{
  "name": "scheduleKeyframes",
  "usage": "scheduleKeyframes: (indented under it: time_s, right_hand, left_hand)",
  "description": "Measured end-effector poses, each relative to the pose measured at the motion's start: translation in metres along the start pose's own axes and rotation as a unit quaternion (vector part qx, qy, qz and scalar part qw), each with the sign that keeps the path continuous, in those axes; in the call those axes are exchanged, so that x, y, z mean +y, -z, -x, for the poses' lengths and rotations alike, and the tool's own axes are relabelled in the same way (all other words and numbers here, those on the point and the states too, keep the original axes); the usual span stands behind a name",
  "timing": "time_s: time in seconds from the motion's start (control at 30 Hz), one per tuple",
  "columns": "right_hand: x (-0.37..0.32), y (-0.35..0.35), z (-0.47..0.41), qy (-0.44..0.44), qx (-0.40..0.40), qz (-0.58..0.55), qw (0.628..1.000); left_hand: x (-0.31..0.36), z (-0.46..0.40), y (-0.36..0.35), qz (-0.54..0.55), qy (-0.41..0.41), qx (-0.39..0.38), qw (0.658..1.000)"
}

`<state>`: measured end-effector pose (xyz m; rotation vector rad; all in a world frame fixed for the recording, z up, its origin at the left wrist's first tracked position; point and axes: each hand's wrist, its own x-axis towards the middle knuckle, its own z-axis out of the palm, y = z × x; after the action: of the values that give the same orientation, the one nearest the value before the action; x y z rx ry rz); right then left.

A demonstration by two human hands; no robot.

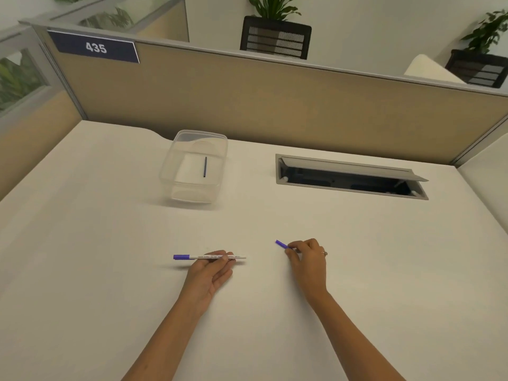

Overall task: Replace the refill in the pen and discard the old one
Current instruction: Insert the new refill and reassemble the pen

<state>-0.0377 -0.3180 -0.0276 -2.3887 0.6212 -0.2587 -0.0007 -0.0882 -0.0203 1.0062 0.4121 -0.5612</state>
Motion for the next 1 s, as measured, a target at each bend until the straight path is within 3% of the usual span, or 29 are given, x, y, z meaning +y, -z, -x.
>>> scheduleKeyframes:
  time_s: [0.27,0.53,0.8,1.0]
  right_hand:
    - [-0.022,0.005,0.036,-0.015,-0.080,-0.202,0.976]
    - [-0.039,-0.001,0.052,-0.050,-0.127,-0.265,0.955]
    - [-0.040,-0.002,0.051,-0.013,-0.128,-0.217,0.968]
    - [-0.042,0.001,0.047,0.139,-0.043,-0.063,0.987]
  left_hand:
    - [-0.004,-0.004,0.002,0.003,0.003,0.005,1.000]
    - [-0.003,-0.004,0.003,-0.002,0.013,-0.005,1.000]
    - [-0.002,-0.001,0.002,-0.008,0.012,-0.004,1.000]
    - [-0.002,0.003,-0.001,-0.024,0.020,-0.006,0.999]
